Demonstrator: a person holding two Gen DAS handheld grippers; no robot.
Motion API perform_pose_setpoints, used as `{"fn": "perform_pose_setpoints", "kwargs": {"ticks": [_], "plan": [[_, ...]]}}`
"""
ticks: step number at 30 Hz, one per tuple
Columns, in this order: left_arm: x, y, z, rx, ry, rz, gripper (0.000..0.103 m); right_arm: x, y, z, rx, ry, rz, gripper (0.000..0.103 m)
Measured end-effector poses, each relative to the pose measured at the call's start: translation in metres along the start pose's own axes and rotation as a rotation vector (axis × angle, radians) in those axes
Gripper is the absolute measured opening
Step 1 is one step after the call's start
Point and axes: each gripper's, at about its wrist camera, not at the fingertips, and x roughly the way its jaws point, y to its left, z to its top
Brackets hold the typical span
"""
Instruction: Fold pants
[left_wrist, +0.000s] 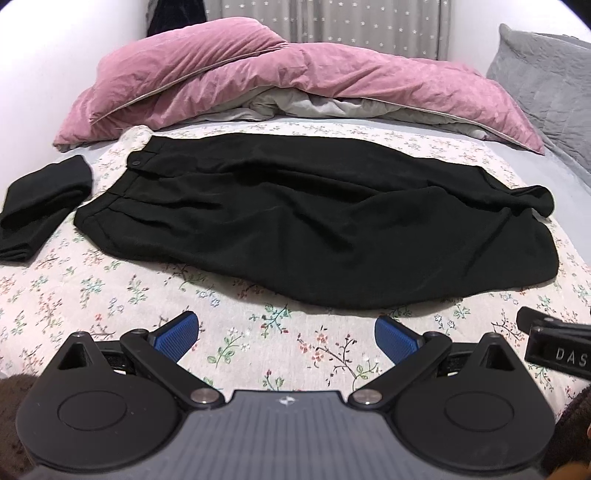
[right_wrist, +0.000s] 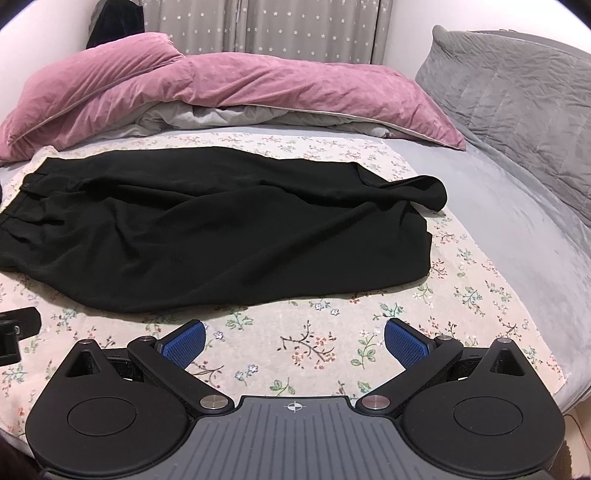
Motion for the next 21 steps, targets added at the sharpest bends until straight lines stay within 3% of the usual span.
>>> {"fn": "perform_pose_setpoints", "kwargs": {"ticks": [8, 14, 21], "plan": [[0.026, 0.034, 0.01, -0.013, 0.025, -0.073, 0.103, 0.022, -0.014, 0.0, -0.048, -0.025, -0.006, 0.103], [0.054, 0.09, 0.022, -0.097, 0.02, 0.007, 0.103, 0.053, -0.065, 0.005, 0.102, 0.071, 0.023, 0.103], [0.094, 0.179, 0.038, -0.267, 0.032, 0.072, 0.103, 0.084, -0.106, 0.012, 0.239, 0.085, 0.055, 0.101]]}}
